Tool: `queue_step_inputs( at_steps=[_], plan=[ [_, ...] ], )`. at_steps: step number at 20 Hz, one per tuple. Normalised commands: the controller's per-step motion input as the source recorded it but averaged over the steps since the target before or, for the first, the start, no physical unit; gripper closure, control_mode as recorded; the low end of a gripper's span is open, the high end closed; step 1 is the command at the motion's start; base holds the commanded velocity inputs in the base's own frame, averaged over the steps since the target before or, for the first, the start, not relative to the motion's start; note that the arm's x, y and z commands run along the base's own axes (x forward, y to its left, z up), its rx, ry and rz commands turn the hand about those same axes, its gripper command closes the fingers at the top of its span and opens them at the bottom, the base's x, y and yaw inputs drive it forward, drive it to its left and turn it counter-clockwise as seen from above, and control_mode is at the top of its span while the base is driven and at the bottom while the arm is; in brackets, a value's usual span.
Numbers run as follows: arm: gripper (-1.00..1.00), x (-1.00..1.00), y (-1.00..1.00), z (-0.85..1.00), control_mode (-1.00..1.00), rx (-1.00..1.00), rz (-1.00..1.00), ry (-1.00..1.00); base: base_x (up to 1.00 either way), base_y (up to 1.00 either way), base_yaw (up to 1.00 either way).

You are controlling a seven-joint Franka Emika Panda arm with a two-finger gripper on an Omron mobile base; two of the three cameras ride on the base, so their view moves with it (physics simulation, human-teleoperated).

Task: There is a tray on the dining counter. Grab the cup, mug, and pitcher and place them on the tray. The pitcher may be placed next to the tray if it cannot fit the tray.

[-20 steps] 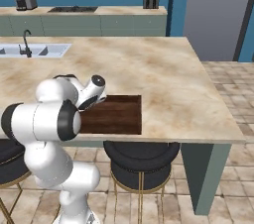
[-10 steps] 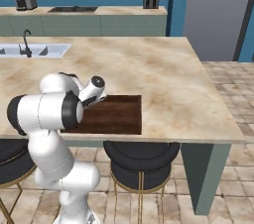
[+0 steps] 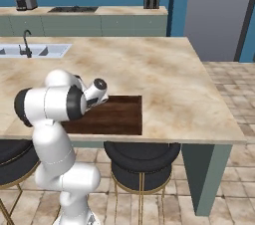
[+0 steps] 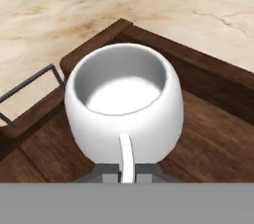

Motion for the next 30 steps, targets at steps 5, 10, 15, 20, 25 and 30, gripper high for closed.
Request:
queue_step_inputs(
  at_steps=[5,10,15,20,25,30],
  plan=[
    [1.00,0.17,0.00,-0.25,-1.00,0.00,0.00,0.00,0.00,0.00,0.00],
    [1.00,0.13,0.00,-0.25,-1.00,0.00,0.00,0.00,0.00,0.00,0.00],
    [-1.00,0.01,0.00,-0.11,-1.00,0.00,0.00,0.00,0.00,0.00,0.00],
    [-1.00,-0.19,-0.09,0.08,-1.00,0.00,0.00,0.00,0.00,0.00,0.00],
    [-1.00,-0.41,-0.28,0.35,-1.00,0.00,0.00,0.00,0.00,0.00,0.00],
    [-1.00,-0.54,-0.30,0.80,-1.00,0.00,-0.02,0.00,0.00,0.00,0.00]
  ],
)
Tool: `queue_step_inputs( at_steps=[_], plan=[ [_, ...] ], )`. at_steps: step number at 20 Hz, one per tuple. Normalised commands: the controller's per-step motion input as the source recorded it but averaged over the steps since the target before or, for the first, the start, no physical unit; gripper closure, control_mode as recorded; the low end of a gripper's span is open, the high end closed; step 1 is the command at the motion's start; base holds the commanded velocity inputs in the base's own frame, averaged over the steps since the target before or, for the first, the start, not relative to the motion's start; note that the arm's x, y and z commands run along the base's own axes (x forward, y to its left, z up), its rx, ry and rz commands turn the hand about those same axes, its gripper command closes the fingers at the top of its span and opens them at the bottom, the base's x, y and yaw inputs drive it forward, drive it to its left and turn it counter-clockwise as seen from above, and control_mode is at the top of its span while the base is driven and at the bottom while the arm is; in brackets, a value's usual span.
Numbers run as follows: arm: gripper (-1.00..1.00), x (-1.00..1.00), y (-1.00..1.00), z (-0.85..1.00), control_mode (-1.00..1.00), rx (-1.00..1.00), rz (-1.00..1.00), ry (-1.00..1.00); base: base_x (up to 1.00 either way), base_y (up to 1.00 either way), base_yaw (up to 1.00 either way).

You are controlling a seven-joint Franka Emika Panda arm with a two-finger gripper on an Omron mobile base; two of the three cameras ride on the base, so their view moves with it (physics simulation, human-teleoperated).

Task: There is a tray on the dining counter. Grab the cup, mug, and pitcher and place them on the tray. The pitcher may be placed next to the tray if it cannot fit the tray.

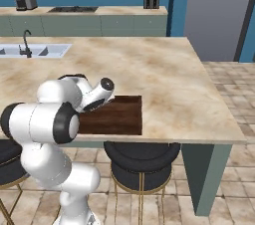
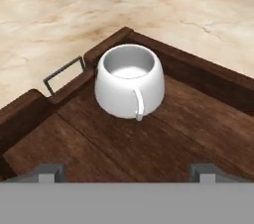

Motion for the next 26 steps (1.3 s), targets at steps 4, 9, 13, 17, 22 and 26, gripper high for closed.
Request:
queue_step_inputs(
  at_steps=[4,9,13,17,22,26],
  plan=[
    [-1.00,-0.48,-0.04,1.00,-1.00,0.02,-0.14,0.04,0.00,0.00,0.00],
    [-1.00,-0.58,0.00,1.00,-1.00,0.00,-0.43,0.20,0.00,0.00,0.00],
    [-1.00,-0.51,0.00,0.73,-1.00,0.00,-0.56,0.37,0.00,0.00,0.00],
    [-1.00,-0.59,-0.02,0.48,-1.00,0.00,-0.57,0.34,0.00,0.00,0.00],
    [-1.00,-0.85,-0.01,0.28,-1.00,0.00,-0.50,0.12,0.00,0.00,0.00],
    [-1.00,-0.99,-0.03,0.16,-1.00,0.00,-0.41,0.05,0.00,0.00,0.00]
  ],
)
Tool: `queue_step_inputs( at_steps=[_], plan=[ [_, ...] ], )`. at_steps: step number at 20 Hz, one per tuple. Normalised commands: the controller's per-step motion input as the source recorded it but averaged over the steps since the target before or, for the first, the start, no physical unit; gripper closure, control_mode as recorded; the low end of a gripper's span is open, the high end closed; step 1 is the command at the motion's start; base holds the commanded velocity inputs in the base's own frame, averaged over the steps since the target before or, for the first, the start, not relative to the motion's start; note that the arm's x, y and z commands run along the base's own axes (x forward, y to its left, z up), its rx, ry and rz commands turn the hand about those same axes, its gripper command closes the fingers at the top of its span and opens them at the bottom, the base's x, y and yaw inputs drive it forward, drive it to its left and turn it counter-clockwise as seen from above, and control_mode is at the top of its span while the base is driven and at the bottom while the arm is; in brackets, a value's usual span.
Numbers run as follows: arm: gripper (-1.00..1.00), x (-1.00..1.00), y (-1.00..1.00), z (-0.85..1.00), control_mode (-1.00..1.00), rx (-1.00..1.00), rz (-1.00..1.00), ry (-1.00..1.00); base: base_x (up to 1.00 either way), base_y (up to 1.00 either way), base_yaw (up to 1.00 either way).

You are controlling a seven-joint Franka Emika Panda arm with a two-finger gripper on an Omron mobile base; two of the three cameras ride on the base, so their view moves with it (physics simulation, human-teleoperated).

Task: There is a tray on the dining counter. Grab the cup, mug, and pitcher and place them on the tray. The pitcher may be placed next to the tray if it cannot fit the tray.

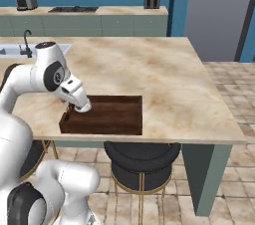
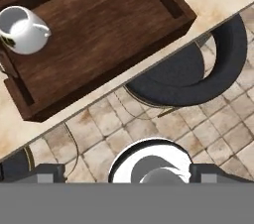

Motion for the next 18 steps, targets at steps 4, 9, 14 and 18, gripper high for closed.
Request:
queue_step_inputs(
  at_steps=[4,9,14,18],
  plan=[
    [-1.00,-0.93,-0.06,0.18,-1.00,0.00,-0.26,0.01,0.00,0.00,0.00],
    [-1.00,-0.87,-0.08,0.10,-1.00,0.02,-0.03,0.01,0.00,0.00,0.00],
    [-1.00,-0.37,-0.04,0.01,-1.00,0.01,0.06,0.07,0.00,0.00,0.00],
    [-1.00,-0.31,-0.05,0.01,-1.00,0.01,0.00,0.00,0.00,0.00,0.00]
  ],
)
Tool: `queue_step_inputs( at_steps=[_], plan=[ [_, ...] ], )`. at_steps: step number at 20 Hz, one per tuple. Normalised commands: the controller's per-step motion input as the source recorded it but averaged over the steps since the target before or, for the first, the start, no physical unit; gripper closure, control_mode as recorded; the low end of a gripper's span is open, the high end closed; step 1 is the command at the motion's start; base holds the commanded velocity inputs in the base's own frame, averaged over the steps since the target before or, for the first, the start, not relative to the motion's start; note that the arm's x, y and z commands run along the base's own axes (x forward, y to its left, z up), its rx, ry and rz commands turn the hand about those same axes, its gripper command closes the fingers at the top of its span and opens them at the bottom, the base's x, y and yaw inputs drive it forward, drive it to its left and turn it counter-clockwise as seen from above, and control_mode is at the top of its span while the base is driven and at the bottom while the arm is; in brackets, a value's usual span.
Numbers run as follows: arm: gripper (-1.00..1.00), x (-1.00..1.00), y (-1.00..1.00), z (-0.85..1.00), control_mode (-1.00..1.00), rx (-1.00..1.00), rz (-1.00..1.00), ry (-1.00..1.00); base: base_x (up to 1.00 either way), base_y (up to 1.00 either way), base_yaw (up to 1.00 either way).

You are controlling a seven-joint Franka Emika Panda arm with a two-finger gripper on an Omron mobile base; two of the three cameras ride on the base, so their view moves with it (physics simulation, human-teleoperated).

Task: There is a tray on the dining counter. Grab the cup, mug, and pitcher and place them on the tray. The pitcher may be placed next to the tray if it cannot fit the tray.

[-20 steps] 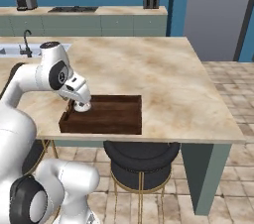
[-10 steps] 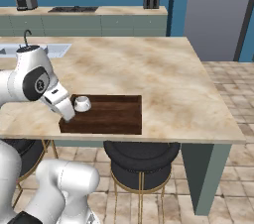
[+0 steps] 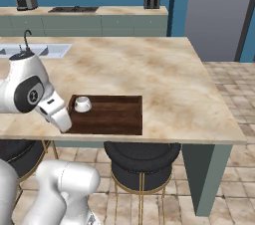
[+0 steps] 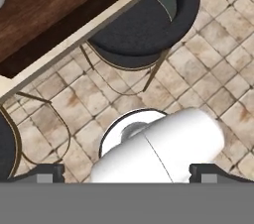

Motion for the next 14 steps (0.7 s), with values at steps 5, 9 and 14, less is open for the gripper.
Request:
queue_step_inputs(
  at_steps=[5,9,14],
  plan=[
    [-1.00,-0.16,-0.02,0.00,1.00,0.00,0.00,0.00,-0.80,-0.29,0.00],
    [-1.00,0.00,0.00,0.00,1.00,0.00,0.00,0.00,-0.65,-0.75,-0.05],
    [-1.00,0.00,0.00,0.00,1.00,0.00,0.00,0.00,0.22,-1.00,-0.02]
  ],
)
